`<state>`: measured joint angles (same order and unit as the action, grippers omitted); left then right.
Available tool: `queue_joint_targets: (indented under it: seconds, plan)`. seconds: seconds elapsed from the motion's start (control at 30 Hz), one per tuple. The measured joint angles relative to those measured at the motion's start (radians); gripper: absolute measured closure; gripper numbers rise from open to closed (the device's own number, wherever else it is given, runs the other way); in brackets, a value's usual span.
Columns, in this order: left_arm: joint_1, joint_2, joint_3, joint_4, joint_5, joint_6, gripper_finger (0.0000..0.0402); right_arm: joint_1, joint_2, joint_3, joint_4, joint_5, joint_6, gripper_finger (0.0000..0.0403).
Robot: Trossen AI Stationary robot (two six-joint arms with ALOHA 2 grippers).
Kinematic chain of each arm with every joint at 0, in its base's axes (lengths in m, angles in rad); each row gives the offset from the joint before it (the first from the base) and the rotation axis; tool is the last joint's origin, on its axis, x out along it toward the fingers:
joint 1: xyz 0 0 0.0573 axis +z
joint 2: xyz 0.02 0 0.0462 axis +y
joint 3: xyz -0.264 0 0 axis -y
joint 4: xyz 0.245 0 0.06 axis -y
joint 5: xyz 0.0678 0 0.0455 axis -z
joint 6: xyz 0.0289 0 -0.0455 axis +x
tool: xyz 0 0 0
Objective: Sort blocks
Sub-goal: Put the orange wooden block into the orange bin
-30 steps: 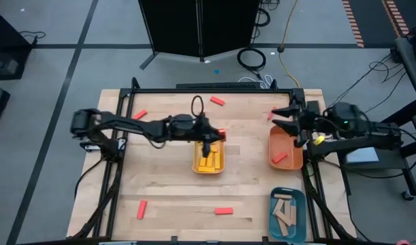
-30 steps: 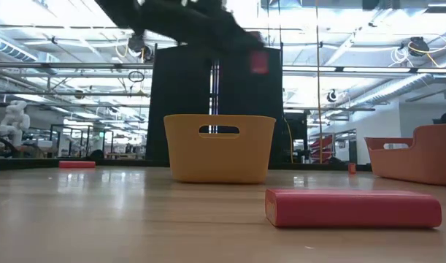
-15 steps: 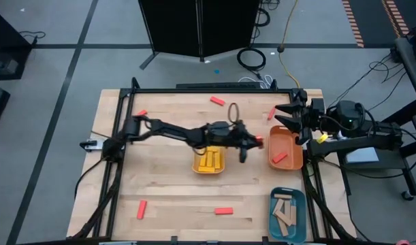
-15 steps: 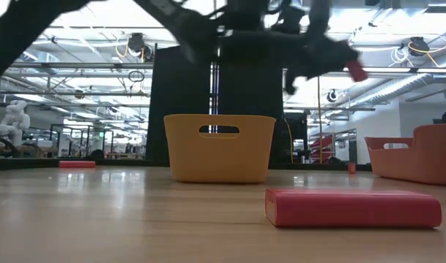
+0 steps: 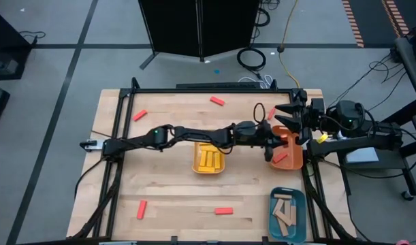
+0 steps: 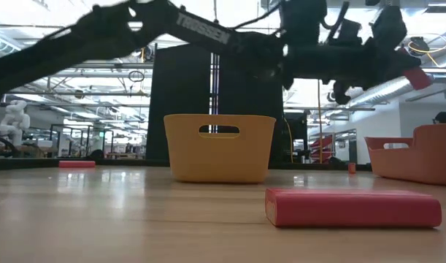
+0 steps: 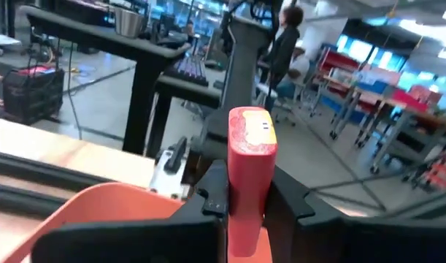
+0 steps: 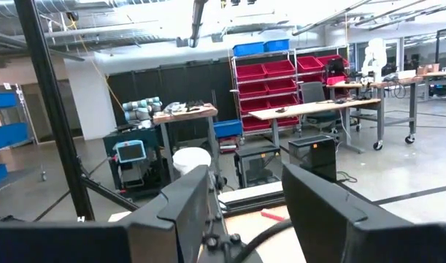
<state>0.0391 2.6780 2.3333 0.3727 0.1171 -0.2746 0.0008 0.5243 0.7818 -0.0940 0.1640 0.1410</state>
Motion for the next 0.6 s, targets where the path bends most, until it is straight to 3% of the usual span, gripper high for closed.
queue_joint_targets:
  seconds: [0.1, 0.33, 0.6]
  plan:
    - [0.001, 0.029, 0.006, 0.106, -0.021, -0.027, 0.0366, 0.0, 0.0, 0.0, 0.0, -0.002, 0.0, 0.0234]
    - [0.036, 0.043, 0.022, 0.078, -0.073, -0.106, 0.0366, -0.002, 0.0, 0.0, 0.012, 0.05, -0.008, 0.0234]
    - [0.033, 0.043, 0.023, 0.026, -0.069, -0.081, 0.0366, -0.002, 0.003, 0.0, 0.014, 0.053, -0.015, 0.0234]
